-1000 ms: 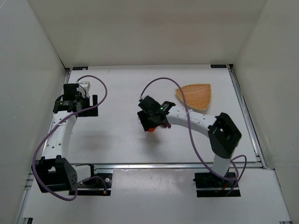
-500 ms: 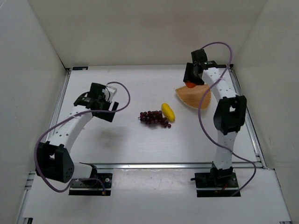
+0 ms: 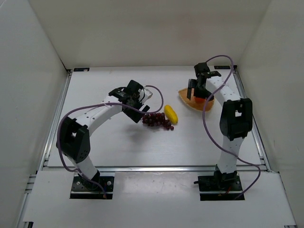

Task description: Place and organize the fake fruits in the fruit bowl

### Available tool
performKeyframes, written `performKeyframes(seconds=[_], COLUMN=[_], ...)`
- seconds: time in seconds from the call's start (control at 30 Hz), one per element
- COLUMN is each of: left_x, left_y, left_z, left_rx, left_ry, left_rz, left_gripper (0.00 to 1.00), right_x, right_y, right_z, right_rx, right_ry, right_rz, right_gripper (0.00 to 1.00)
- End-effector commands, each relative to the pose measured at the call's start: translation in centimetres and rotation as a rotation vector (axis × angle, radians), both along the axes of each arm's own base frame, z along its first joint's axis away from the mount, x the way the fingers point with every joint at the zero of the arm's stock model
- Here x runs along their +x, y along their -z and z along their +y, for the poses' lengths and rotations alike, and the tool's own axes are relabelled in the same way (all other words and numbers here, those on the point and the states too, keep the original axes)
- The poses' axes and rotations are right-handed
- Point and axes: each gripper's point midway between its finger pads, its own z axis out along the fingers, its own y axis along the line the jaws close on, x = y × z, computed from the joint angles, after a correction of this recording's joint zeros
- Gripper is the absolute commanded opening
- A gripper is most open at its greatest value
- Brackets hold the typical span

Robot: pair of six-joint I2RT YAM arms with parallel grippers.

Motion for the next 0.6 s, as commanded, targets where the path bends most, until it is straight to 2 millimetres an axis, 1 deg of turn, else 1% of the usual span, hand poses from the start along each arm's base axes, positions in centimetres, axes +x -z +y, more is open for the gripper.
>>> performKeyframes(seconds=[0.0,0.03,0.07,0.1,0.13,0.17,0.2,0.23,0.27,0.33,0.37,0.4,0.43,0.47,0.5,0.53,0.57], left_x=[0.2,0.4,0.3,0.3,0.2,0.1,0.1,0.0,-0.2,-0.6,-0.8,-1.2,-1.0,-1.3,-1.4,-1.6,-1.6], left_y=[-1.2,-0.5,-0.5,-0.5,-0.1,0.0,0.0,0.0,0.3,0.6,1.0,1.4,0.9,1.4,1.3,1.8,1.4], left_z=[-3.3,-3.7,-4.4,-4.4,-4.6,-4.7,-4.7,-4.9,-5.1,-5.1,-5.0,-5.0,-5.1,-4.9,-4.6,-4.2,-4.2], left_rx=[-0.121,-0.122,-0.136,-0.136,-0.142,-0.149,-0.153,-0.160,-0.165,-0.170,-0.164,-0.168,-0.179,-0.171,-0.161,-0.145,-0.151], left_ry=[0.022,0.017,0.019,0.019,0.011,0.015,0.007,0.011,0.017,0.022,0.021,0.016,0.018,0.016,0.010,0.004,0.005], left_rz=[0.023,0.043,0.051,0.051,0.070,0.075,0.077,0.082,0.097,0.115,0.125,0.141,0.124,0.136,0.128,0.135,0.126], left_gripper=[1.00,1.00,1.00,1.00,1.00,1.00,1.00,1.00,1.00,1.00,1.00,1.00,1.00,1.00,1.00,1.00,1.00], right_x=[0.3,-0.3,-0.9,-1.3,-1.5,-2.6,-3.5,-4.2,-4.8,-5.4,-5.8,-5.9,-5.8,-6.2,-5.9,-6.0,-6.1], right_y=[-6.5,-6.4,-7.2,-7.0,-6.9,-6.2,-5.0,-3.9,-2.0,-0.5,1.0,1.7,2.2,3.2,3.4,3.7,4.2], right_z=[1.4,1.9,3.5,4.6,5.8,7.7,9.3,10.1,11.5,13.0,13.9,13.9,14.3,14.8,15.2,15.8,16.3], right_rx=[-0.064,-0.034,0.005,0.020,0.043,0.065,0.115,0.121,0.134,0.160,0.180,0.184,0.198,0.207,0.217,0.229,0.227], right_ry=[-0.055,-0.074,-0.113,-0.177,-0.227,-0.298,-0.366,-0.416,-0.451,-0.498,-0.519,-0.503,-0.509,-0.507,-0.512,-0.517,-0.526], right_rz=[-0.207,-0.196,-0.220,-0.223,-0.236,-0.210,-0.166,-0.135,-0.084,-0.040,-0.005,0.013,0.020,0.049,0.041,0.046,0.056], right_gripper=[1.00,1.00,0.99,0.99,0.99,0.99,0.97,0.97,0.93,0.86,0.77,0.74,0.74,0.74,0.74,0.74,0.74])
